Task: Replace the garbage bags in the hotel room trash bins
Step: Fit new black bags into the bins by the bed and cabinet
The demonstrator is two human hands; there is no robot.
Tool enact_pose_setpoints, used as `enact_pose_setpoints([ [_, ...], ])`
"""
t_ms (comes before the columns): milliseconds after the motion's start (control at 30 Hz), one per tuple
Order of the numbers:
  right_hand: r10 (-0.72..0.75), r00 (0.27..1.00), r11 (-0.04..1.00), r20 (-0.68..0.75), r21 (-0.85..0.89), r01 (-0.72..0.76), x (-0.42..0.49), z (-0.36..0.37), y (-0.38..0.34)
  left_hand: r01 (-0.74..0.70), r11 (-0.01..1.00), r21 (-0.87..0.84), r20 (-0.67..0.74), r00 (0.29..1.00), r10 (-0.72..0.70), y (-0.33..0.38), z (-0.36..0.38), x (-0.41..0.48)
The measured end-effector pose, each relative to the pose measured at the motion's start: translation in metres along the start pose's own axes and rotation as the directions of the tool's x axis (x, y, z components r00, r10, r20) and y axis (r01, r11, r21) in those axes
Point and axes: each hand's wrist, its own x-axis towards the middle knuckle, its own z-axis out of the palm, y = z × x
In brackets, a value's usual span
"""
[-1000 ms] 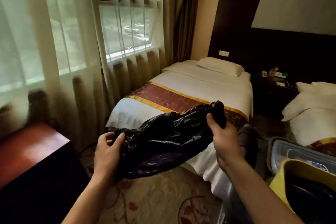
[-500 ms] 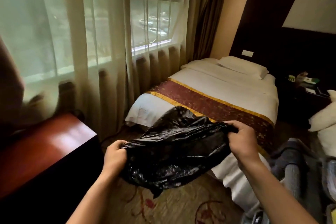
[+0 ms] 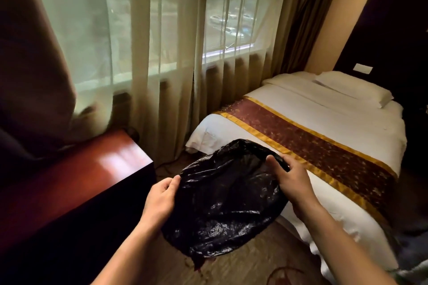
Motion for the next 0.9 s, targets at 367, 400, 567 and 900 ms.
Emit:
enact_pose_setpoints([
  [367,-0.134,0.898,0.990,0.420,0.008,0.144,0.109,0.048,-0.008,-0.232,0.889,0.394,0.301,0.947,0.114,0.028,0.051,0.076],
  [400,-0.142,0.872,0.987,0.469,-0.004,0.163,0.123,0.052,-0.008,-0.209,0.916,0.343,0.319,0.943,0.096,0.032,0.064,0.093],
  [567,-0.187,0.823,0.948,0.537,-0.122,0.295,0.210,0.041,-0.001,-0.167,0.979,0.118,0.188,0.972,0.143,0.039,0.088,0.158],
  [900,0.011,0.833,0.949,0.554,-0.269,0.166,0.326,0.074,0.047,0.272,0.962,-0.041,-0.306,0.913,-0.271,-0.010,0.074,0.258],
])
